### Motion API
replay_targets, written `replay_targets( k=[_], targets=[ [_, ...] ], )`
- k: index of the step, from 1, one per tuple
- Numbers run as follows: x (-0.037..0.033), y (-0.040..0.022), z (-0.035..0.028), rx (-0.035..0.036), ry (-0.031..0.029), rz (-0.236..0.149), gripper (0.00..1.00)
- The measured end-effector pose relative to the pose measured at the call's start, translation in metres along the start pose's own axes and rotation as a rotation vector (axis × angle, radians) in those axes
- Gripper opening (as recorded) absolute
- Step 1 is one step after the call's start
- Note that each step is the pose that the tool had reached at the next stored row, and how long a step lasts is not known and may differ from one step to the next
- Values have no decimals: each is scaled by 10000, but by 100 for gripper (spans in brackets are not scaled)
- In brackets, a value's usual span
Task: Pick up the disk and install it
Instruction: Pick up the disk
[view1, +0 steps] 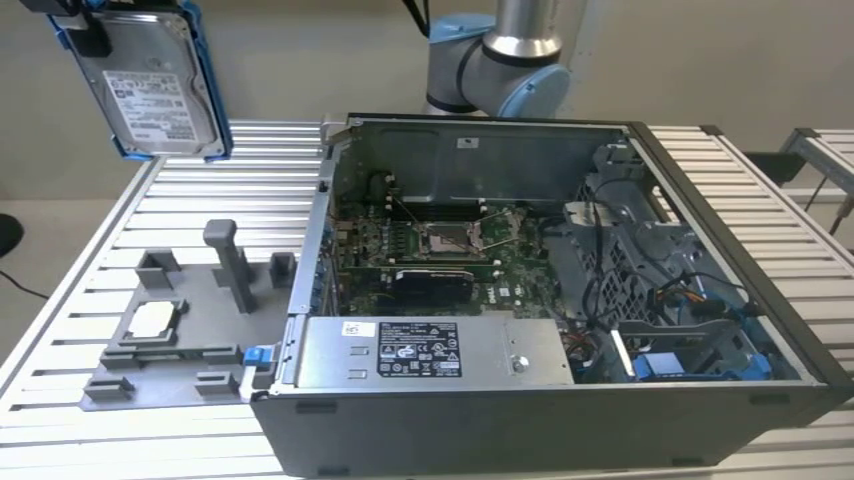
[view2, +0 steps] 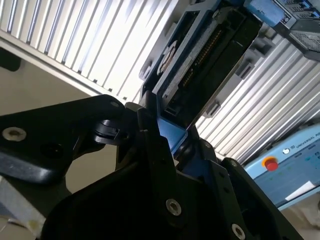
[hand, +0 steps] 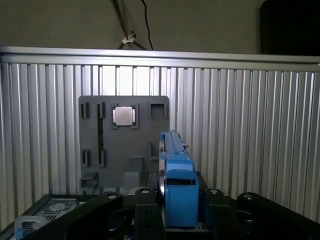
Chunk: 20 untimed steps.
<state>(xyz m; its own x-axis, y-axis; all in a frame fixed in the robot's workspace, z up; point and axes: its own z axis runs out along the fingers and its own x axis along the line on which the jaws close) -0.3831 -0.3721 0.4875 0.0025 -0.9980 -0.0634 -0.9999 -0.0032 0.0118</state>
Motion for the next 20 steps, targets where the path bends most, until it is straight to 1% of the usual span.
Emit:
replay_targets(
  k=[6, 9, 17, 19, 20],
  targets=[
    [-4, -15, -152, -1, 6, 1, 0],
    [-6, -17, -202, -1, 7, 1, 0],
    [-6, -21, -205, -8, 10, 0, 0],
    [-6, -42, -205, -9, 11, -1, 0],
    [-6, -65, -204, -6, 9, 0, 0]
  ],
)
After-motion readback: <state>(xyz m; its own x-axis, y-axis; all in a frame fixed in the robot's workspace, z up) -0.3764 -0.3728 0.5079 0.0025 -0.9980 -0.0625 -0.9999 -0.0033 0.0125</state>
